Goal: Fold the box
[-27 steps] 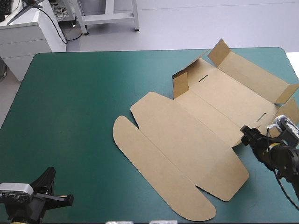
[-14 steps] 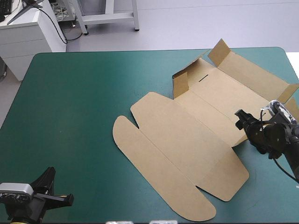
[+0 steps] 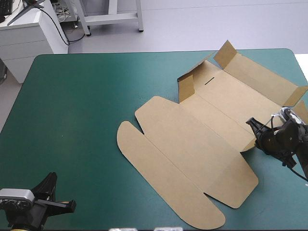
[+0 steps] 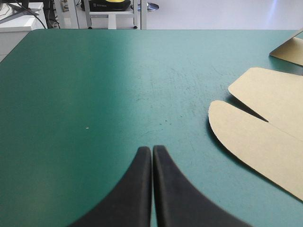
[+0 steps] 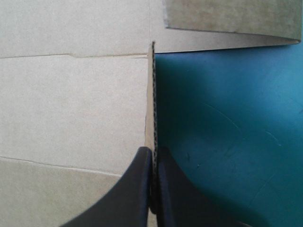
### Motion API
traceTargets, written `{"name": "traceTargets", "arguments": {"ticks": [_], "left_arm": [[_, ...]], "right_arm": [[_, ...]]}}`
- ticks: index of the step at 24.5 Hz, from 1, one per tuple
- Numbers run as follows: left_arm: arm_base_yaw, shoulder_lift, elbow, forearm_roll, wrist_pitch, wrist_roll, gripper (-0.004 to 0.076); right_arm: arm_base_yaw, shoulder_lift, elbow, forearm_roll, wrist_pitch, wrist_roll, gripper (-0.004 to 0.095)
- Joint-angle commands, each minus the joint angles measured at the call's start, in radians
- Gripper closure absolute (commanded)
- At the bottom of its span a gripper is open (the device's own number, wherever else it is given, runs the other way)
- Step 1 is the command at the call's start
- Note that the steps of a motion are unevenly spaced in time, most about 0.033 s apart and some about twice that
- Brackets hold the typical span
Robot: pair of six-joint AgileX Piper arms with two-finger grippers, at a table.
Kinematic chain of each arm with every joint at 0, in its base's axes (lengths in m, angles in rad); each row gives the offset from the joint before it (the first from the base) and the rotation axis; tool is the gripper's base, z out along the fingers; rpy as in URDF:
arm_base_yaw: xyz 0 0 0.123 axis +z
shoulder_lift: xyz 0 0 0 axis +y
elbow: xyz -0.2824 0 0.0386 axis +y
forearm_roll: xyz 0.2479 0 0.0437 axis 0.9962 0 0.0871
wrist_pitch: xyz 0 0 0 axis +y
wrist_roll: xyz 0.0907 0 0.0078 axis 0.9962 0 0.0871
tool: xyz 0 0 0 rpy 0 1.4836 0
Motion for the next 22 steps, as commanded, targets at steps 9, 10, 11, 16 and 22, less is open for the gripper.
{"name": "traceTargets", "arguments": {"ticks": [9,10,11,16,22], "left_arm": [[-0.007,-0.005,-0.020,-0.019,-0.074,-0.004,0.0732],[-0.007,-0.005,-0.020,-0.019,-0.074,-0.004,0.0732],[-0.007,-0.005,-0.020,-0.019,-0.074,-0.004,0.0732],[-0.007,-0.005,-0.020,-0.019,-0.074,-0.004,0.0732],[-0.007,-0.005,-0.020,-0.019,-0.074,-0.004,0.0732]], "right_arm": [[-0.010,0.051,-0.041,0.247,-0.016,-0.670,0.0923],[-0.010,0.064,-0.047,0.266,-0.008,-0.709,0.0923],[-0.010,0.077,-0.061,0.283,0.003,-0.743,0.0923],[0.002,0.148,-0.175,0.311,0.113,-0.867,0.0916],[0.102,0.248,-0.390,0.174,0.268,-0.854,0.0906]]}}
